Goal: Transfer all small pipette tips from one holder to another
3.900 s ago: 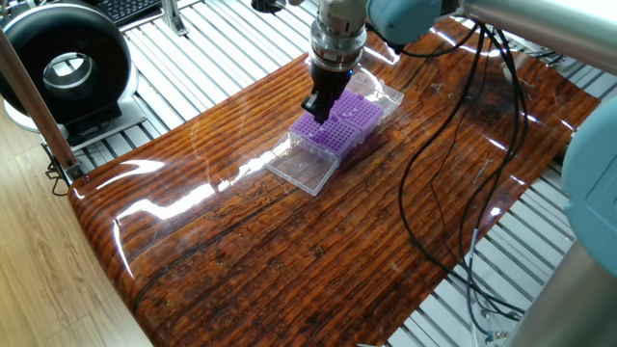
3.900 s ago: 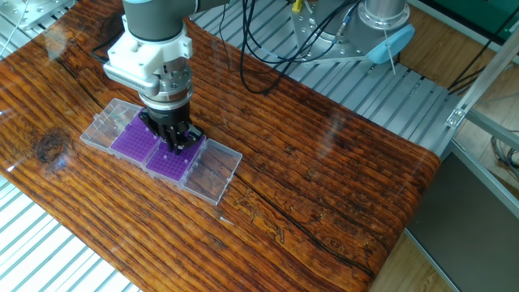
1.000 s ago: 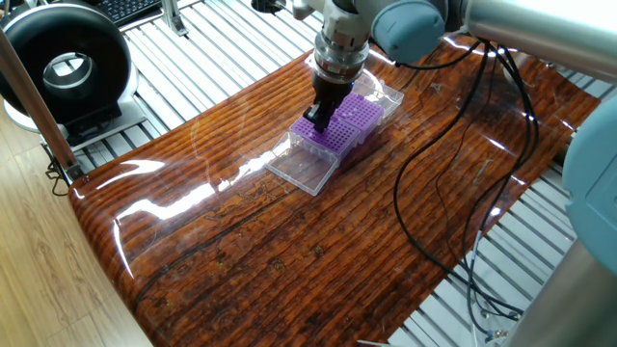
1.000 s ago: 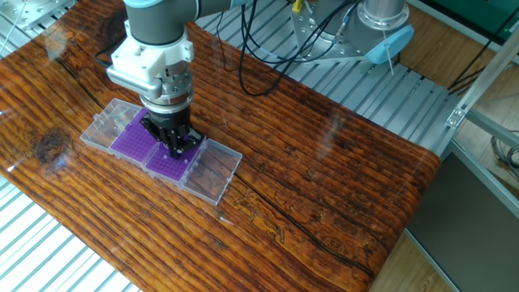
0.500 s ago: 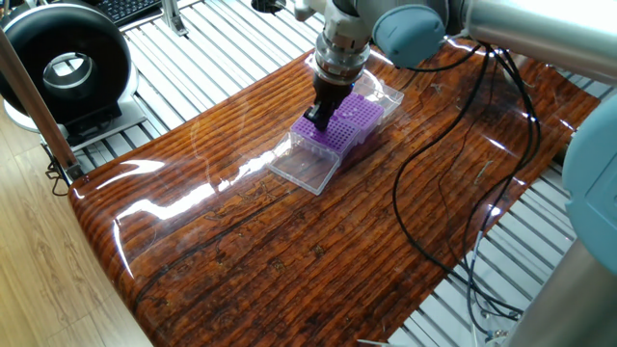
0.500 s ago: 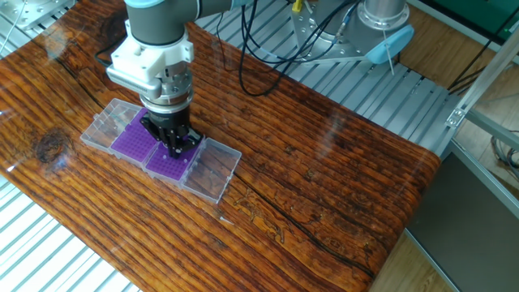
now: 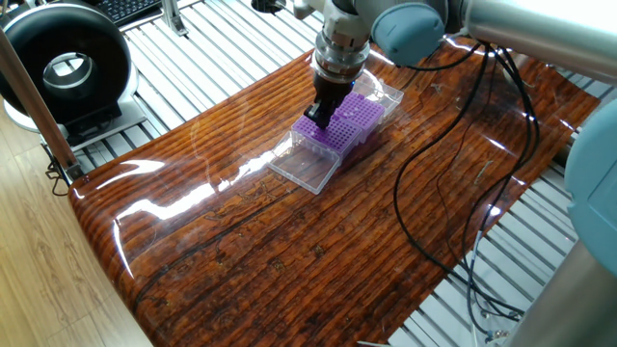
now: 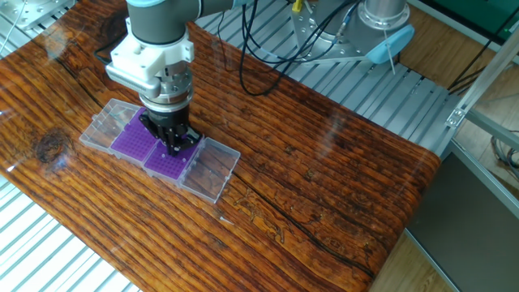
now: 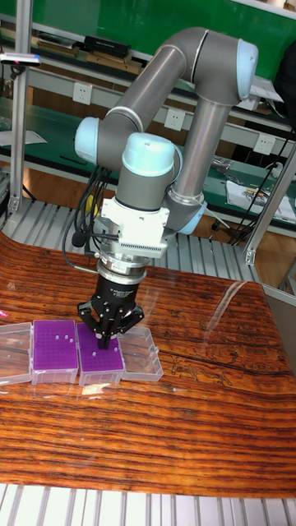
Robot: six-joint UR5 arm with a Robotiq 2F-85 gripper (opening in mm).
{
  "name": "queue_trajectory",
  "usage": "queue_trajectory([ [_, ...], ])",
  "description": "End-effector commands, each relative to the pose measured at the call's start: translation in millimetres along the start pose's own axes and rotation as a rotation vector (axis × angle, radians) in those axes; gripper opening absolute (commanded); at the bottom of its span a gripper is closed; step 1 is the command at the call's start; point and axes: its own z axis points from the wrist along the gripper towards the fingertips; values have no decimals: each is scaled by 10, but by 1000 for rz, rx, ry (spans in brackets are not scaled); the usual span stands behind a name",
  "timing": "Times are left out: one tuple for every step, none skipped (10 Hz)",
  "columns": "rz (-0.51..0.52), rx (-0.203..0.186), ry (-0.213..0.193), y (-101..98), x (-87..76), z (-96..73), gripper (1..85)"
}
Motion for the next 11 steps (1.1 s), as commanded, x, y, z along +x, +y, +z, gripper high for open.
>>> queue_trajectory([
  [19, -3, 4, 9, -7, -91, 13],
  [22, -2, 9, 7, 3, -122, 13],
  [24, 1, 16, -1, 18, -167, 13],
  [25, 4, 19, -7, 26, -202, 13],
  [25, 3, 22, -11, 30, -236, 13],
  [26, 5, 27, -21, 37, -282, 13],
  [26, 5, 35, -31, 51, -346, 13],
  [25, 5, 40, -35, 61, -390, 13],
  [23, 3, 42, -35, 65, -422, 13],
  [19, 2, 45, -45, 66, -453, 13],
  [10, 0, 48, -70, 59, -481, 13],
])
